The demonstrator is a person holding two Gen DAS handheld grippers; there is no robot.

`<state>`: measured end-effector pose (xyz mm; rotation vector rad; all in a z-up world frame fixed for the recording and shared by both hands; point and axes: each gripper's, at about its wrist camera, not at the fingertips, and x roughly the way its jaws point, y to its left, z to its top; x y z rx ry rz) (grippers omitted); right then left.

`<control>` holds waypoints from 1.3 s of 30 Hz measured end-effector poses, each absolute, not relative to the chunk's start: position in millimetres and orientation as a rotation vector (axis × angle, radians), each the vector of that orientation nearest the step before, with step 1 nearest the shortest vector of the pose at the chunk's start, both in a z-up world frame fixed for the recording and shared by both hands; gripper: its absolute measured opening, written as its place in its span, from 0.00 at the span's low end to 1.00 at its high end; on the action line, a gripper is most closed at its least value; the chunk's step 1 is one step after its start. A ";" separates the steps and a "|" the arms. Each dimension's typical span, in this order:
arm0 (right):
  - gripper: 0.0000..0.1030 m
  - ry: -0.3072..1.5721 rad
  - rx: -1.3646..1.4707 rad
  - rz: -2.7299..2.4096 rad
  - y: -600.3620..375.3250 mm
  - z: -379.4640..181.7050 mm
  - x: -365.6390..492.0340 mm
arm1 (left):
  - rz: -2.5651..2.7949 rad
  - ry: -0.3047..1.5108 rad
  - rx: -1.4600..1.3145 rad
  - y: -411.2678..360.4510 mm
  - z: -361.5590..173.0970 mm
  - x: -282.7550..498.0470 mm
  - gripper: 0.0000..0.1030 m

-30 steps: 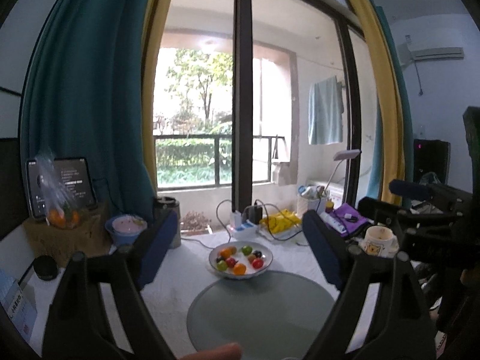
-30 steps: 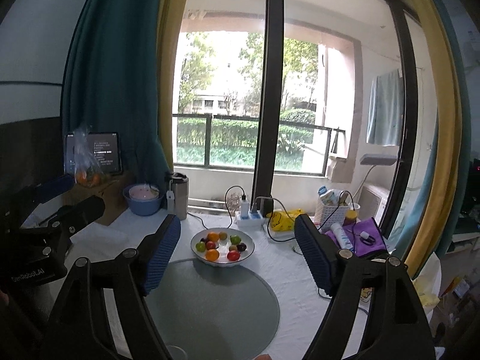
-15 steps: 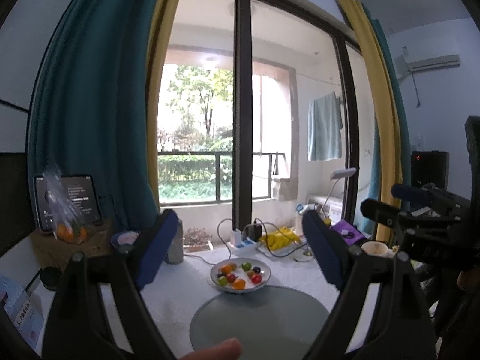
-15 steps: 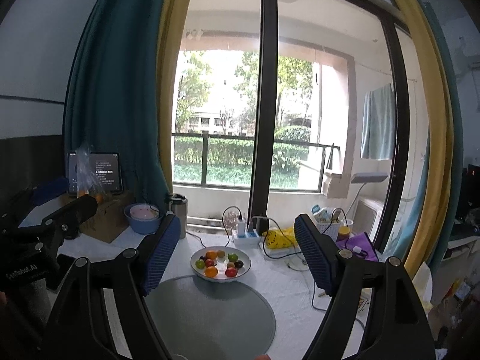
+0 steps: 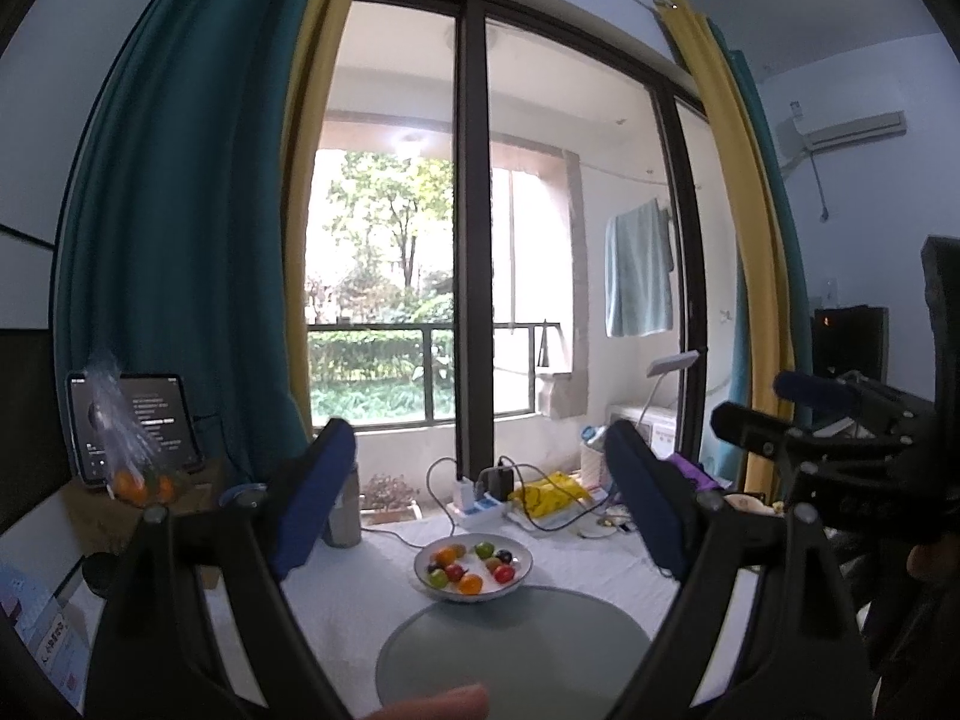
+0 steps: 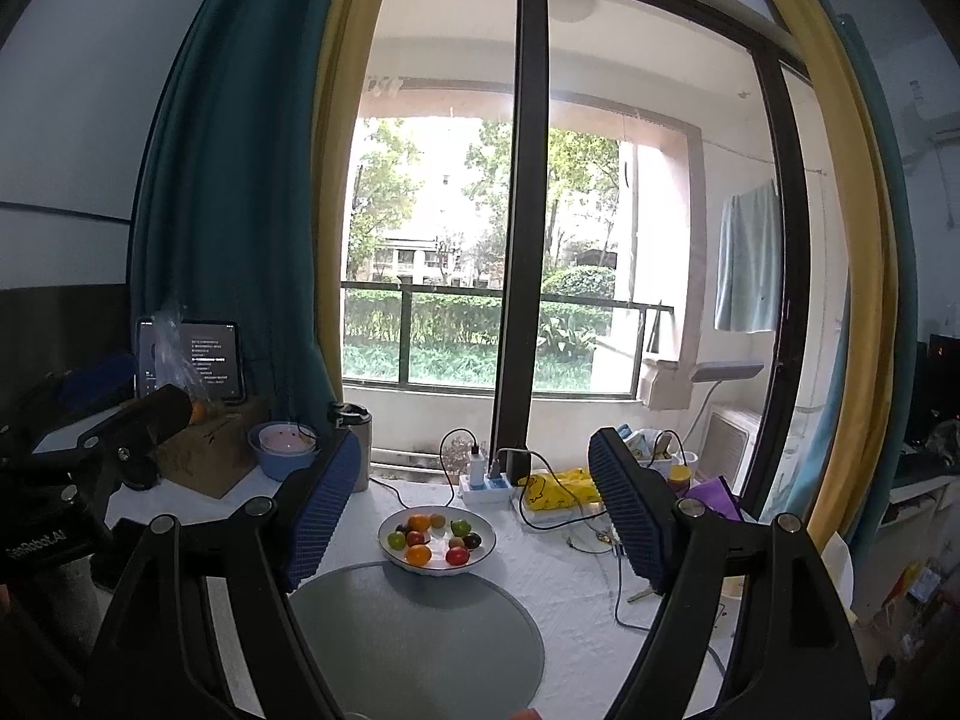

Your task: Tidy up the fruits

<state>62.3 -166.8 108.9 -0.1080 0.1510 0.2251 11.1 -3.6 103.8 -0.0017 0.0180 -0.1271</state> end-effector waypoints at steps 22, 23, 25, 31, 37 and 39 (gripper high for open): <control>0.79 0.158 -0.109 0.223 -165.1 110.7 61.1 | -0.122 0.025 -0.021 -4.1 101.8 10.7 0.84; 0.79 0.158 -0.109 0.223 -165.3 110.4 61.6 | -0.121 0.025 -0.022 -4.4 101.7 10.4 0.84; 0.79 0.159 -0.109 0.222 -165.3 110.5 61.7 | -0.120 0.026 -0.025 -4.7 101.9 10.0 0.84; 0.79 0.159 -0.110 0.223 -165.3 110.5 61.6 | -0.121 0.023 -0.027 -5.3 102.6 7.5 0.84; 0.79 0.163 -0.106 0.219 -166.0 109.7 62.3 | -0.120 0.024 -0.027 -5.6 102.7 7.1 0.84; 0.79 0.164 -0.105 0.218 -166.2 109.5 61.8 | -0.119 0.024 -0.028 -5.9 102.7 7.4 0.84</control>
